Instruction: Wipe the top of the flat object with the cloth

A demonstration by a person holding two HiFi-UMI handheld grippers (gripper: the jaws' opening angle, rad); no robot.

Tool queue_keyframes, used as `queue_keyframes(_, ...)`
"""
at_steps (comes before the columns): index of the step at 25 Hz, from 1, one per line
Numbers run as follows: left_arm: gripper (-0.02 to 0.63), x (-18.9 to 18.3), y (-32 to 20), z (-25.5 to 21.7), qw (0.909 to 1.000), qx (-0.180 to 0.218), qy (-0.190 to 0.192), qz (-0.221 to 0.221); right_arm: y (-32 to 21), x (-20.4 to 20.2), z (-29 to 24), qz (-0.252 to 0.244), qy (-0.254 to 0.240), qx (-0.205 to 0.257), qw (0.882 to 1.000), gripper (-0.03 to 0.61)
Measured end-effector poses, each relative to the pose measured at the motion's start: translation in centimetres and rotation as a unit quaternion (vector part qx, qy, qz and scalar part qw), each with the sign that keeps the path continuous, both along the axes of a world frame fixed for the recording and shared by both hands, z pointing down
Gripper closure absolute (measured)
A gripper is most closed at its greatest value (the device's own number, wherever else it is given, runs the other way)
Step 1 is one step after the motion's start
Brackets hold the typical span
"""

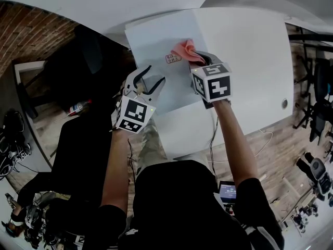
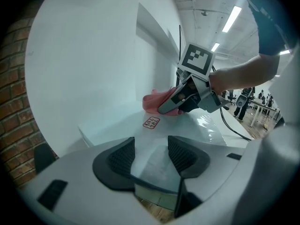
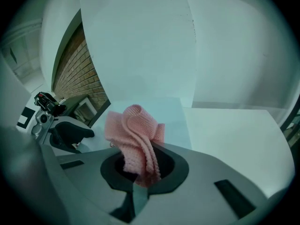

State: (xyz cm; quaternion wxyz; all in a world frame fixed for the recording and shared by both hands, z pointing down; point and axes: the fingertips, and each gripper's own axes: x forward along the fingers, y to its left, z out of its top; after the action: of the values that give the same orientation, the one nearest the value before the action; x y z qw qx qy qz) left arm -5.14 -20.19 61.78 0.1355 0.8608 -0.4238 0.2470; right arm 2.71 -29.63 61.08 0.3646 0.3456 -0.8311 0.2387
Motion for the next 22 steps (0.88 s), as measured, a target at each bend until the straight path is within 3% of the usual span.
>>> queue_keyframes(12, 0.399, 0.0, -0.1, 0.1, 1.0, 0.0, 0.0, 0.0, 4.5, -6.1, 0.3, -0.078, -0.013, -0.018, 0.997, 0.534)
queue_keyframes(22, 0.399, 0.0, -0.2, 0.0, 1.0, 0.001, 0.0, 0.0, 4.9, -6.8, 0.3, -0.082, -0.018, -0.021, 0.996, 0.534)
